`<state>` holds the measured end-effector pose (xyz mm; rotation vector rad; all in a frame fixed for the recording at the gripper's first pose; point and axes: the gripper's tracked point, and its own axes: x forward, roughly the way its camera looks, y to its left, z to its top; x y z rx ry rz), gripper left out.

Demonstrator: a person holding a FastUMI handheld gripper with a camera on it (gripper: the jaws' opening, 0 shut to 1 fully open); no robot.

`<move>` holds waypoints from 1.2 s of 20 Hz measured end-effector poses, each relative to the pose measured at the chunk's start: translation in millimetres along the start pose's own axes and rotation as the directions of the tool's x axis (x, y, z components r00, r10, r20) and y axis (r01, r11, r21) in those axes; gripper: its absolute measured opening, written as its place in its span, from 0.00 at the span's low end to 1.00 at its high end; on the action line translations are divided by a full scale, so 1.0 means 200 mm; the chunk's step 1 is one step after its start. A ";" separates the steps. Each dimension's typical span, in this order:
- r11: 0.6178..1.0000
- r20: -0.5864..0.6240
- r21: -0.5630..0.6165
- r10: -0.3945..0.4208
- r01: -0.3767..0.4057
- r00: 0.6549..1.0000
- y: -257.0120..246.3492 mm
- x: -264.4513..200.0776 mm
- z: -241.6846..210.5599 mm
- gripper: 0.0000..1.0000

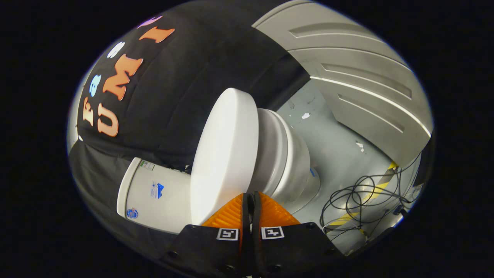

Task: Open the toilet lid.

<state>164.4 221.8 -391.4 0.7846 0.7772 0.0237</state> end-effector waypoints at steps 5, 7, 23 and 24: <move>0.989 0.075 -0.147 -0.016 0.027 0.997 0.21 -0.08 0.09 0.08; 0.984 0.103 -0.176 -0.011 0.029 0.995 0.31 -0.13 0.11 0.07; 0.851 0.234 -0.504 -0.029 0.147 0.972 1.14 -0.34 0.13 0.07; 0.838 0.243 -0.521 -0.040 0.165 0.969 1.18 -0.34 0.12 0.07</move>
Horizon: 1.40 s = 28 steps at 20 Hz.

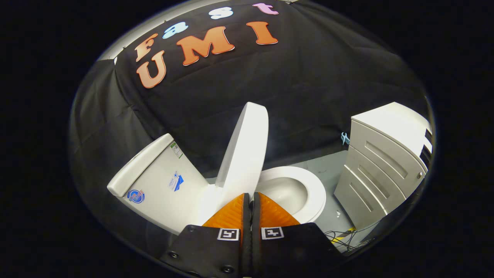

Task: Open the toilet lid.

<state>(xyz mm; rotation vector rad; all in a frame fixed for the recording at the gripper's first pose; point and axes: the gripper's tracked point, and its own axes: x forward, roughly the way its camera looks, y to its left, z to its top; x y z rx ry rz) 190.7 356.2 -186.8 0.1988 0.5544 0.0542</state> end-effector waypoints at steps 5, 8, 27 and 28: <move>0.992 0.036 -0.120 -0.027 0.031 0.999 0.23 -0.05 0.09 0.07; 0.990 0.039 -0.143 -0.017 0.023 0.999 0.39 -0.06 0.11 0.07; 0.919 0.091 -0.394 0.026 0.013 0.995 1.39 -0.02 -0.02 0.07; 0.916 0.083 -0.402 0.036 0.001 0.996 1.43 -0.02 -0.05 0.07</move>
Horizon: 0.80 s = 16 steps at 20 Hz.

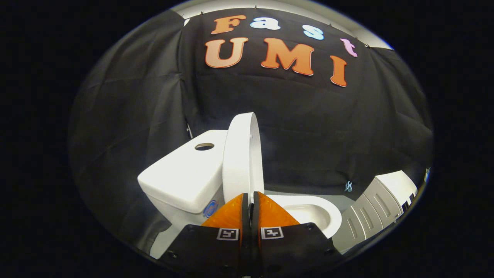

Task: Open the toilet lid.

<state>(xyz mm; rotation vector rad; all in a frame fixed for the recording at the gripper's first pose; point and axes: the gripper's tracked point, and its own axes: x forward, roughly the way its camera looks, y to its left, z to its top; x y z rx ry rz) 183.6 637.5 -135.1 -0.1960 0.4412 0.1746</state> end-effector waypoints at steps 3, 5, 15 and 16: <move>0.999 0.004 -0.042 -0.007 0.007 1.000 0.06 0.01 0.00 0.08; 0.999 0.009 -0.040 -0.022 0.022 1.000 0.04 0.00 0.00 0.08; 0.980 0.102 0.106 0.159 -0.170 0.982 -0.13 -0.09 0.26 0.87; 0.980 0.115 0.098 0.159 -0.170 0.981 -0.19 -0.12 0.28 0.89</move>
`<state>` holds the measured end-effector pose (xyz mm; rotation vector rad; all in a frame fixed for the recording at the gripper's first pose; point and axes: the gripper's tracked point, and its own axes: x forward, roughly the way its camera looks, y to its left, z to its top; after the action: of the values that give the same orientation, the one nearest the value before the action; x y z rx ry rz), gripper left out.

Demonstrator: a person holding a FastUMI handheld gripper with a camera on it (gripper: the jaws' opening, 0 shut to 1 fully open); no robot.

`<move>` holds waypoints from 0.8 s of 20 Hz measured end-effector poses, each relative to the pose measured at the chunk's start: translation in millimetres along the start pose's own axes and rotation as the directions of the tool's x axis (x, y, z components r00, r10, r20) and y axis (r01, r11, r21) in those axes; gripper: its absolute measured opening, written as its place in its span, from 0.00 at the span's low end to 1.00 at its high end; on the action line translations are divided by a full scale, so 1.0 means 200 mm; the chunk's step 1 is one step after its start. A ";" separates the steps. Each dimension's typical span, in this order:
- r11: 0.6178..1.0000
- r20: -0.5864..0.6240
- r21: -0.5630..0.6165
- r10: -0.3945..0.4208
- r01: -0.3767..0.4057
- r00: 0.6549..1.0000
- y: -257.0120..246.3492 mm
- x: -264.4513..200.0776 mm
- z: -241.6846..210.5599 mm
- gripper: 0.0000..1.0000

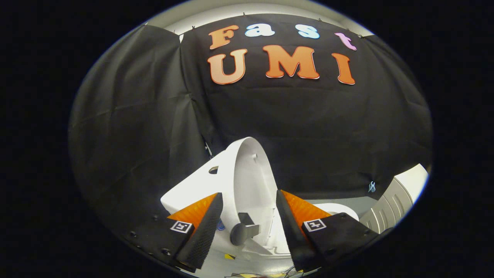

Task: Open the toilet lid.

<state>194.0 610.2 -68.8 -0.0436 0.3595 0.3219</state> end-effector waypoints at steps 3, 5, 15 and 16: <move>1.000 0.058 -0.025 -0.002 0.004 0.998 -0.23 -0.10 0.14 0.91; 0.999 0.096 -0.027 -0.013 0.016 0.995 -0.41 -0.21 0.23 0.91; 0.997 0.178 0.018 -0.075 0.073 0.981 -1.20 -0.61 0.36 0.91; 0.996 0.185 0.026 -0.085 0.082 0.979 -1.28 -0.65 0.36 0.91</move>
<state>184.4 334.7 41.6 -0.0109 0.1744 0.2372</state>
